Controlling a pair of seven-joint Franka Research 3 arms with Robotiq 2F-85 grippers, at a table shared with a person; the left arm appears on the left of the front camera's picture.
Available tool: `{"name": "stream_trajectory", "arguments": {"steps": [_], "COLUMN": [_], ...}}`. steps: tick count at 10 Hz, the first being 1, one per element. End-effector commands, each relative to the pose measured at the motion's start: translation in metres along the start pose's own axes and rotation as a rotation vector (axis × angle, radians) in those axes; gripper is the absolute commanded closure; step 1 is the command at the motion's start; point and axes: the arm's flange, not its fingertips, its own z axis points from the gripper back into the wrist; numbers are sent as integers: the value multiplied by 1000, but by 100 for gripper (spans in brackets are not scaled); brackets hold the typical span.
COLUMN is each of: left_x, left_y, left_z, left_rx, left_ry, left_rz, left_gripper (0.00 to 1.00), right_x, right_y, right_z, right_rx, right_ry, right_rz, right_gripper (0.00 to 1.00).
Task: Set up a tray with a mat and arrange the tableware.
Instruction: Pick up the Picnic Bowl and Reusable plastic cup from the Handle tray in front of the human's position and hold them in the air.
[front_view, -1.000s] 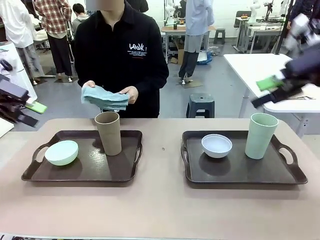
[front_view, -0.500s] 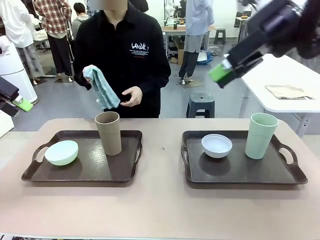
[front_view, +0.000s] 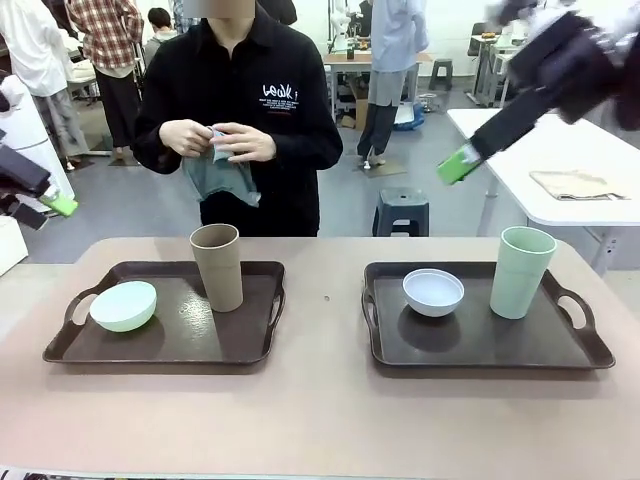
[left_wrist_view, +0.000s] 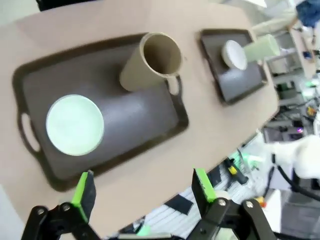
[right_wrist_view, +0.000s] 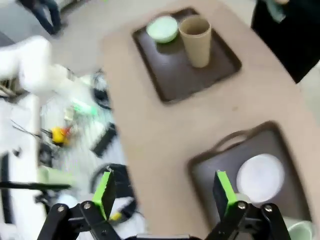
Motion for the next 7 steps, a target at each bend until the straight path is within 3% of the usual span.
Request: {"name": "stream_trajectory", "arguments": {"steps": [1, 2, 3, 4, 5, 7], "left_x": [41, 47, 55, 59, 45, 45], "left_y": [9, 18, 27, 38, 23, 23], "left_z": [-36, -47, -64, -77, -58, -58], "left_rx": [120, 180, 150, 136, 136, 136], "left_ry": [36, 14, 40, 56, 4, 4], "left_rz": [62, 68, 67, 105, 43, 43], "left_gripper": [0, 0, 0, 0, 0, 0], "right_x": [41, 54, 68, 79, 59, 59], "right_y": [-54, -68, -83, -91, -57, -57], "right_z": [-67, -91, -111, -132, -102, -102], "right_rx": [-272, -344, -257, -84, -265, -265], "right_ry": [79, 71, -37, -105, 56, 56], "right_rz": [200, 253, 250, 267, 270, 270], "right_gripper": [0, 0, 0, 0, 0, 0]}}
